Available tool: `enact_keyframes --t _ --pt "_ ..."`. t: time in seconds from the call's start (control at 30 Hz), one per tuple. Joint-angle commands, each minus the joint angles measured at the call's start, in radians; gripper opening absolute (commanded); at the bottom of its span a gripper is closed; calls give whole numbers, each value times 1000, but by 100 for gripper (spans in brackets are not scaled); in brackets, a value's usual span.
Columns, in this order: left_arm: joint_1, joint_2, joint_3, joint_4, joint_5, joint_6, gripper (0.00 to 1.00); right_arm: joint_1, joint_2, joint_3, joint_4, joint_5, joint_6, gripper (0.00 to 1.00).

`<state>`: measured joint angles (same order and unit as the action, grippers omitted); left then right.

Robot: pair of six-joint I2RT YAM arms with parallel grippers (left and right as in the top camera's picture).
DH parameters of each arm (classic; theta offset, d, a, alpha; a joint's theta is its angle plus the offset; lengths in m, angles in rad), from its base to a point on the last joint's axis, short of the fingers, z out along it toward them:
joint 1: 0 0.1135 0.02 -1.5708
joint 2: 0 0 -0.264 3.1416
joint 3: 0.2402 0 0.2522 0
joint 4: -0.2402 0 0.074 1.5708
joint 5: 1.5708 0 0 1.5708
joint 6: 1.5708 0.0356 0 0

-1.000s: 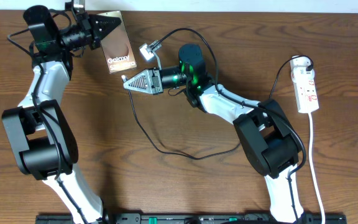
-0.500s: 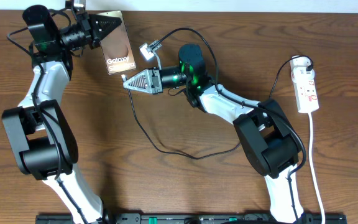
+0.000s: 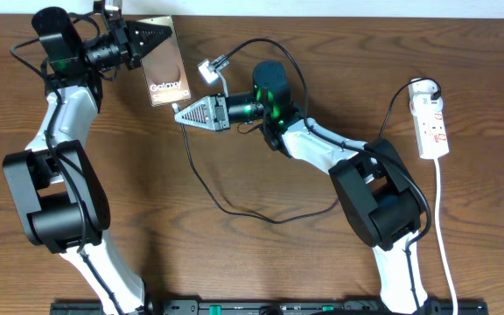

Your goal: Plug charger to phone and switch on socket

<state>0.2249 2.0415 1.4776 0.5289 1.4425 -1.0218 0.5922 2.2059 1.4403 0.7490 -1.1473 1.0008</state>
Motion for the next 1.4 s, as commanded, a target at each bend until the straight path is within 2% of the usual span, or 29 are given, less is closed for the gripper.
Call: enact_keyframes --t 0.0,1.37 --pt "-11 -19 10 12 31 -11 7 -3 2 4 4 12 -3 1" --pt "-25 -19 10 12 40 -8 7 -25 2 4 3 0 -3 1"
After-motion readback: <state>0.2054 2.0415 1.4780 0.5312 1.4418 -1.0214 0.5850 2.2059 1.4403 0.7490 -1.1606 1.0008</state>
